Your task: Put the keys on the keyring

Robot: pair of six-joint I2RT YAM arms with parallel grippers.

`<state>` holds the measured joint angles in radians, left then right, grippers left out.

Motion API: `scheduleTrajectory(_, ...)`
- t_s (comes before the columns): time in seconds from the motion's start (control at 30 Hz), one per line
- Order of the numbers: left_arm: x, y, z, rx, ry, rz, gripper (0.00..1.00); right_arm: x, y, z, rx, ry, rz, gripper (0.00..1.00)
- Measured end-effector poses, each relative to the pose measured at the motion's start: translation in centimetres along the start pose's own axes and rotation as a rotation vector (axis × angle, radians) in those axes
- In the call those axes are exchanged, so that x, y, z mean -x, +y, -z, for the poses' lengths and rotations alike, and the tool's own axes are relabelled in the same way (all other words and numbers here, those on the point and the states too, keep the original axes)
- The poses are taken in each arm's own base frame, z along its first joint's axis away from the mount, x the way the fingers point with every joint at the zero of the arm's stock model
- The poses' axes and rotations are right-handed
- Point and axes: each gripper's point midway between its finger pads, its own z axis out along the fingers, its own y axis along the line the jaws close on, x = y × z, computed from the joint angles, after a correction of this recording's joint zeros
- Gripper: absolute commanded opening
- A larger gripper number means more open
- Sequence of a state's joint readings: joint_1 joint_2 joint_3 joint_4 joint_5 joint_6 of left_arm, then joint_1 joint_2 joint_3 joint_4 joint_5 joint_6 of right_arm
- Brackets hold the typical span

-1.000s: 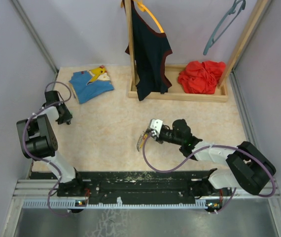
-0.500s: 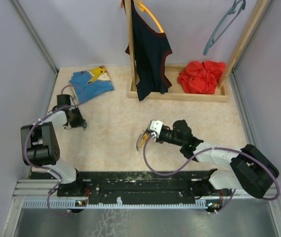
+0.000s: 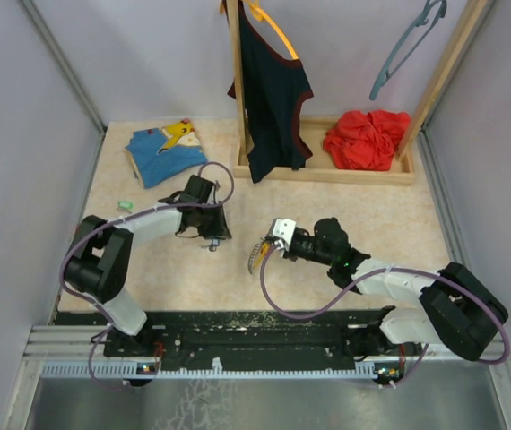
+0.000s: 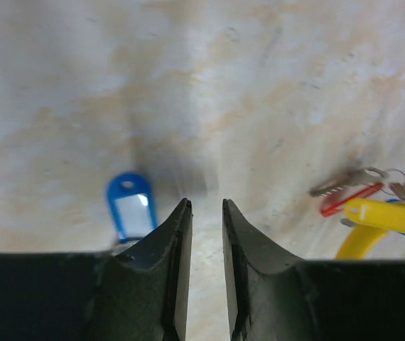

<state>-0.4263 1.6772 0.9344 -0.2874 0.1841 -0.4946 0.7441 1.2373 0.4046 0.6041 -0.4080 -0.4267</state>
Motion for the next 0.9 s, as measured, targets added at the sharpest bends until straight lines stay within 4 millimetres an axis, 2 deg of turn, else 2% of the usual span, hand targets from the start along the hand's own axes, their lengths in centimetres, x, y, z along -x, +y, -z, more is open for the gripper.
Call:
scheduleTrajectory(0.1,-0.5,-1.9,-0.2,-0.036,-0.005,-0.013,0.36,-0.3,0.1,0.0,0.002,0.01,-0.004,0.0)
scheduleTrajectory(0.17,-0.3,-2.1,0.1,-0.042,-0.02,-0.014,0.4,-0.5,0.2,0.0,0.005,0.02,-0.009,0.0)
scheduleTrajectory(0.37,0.9,-1.5,2.7,-0.01,-0.118,-0.039,0.49,-1.9,0.9,-0.2,0.036,0.068,-0.034,0.0)
scheduleTrajectory(0.5,1.3,-0.7,3.9,0.031,-0.165,-0.068,0.51,-1.9,0.9,-0.3,0.042,0.074,-0.038,0.0)
scheduleTrajectory(0.63,0.5,0.9,3.4,0.088,-0.155,-0.083,0.49,-1.8,0.9,-0.3,0.044,0.077,-0.039,0.0)
scheduleTrajectory(0.8,-1.1,2.3,1.7,0.125,-0.096,-0.084,0.39,-1.9,0.9,-0.4,0.049,0.083,-0.043,0.0)
scheduleTrajectory(0.9,-1.0,2.1,1.0,0.109,-0.096,-0.084,0.32,-1.8,1.0,-0.4,0.055,0.083,-0.045,0.0)
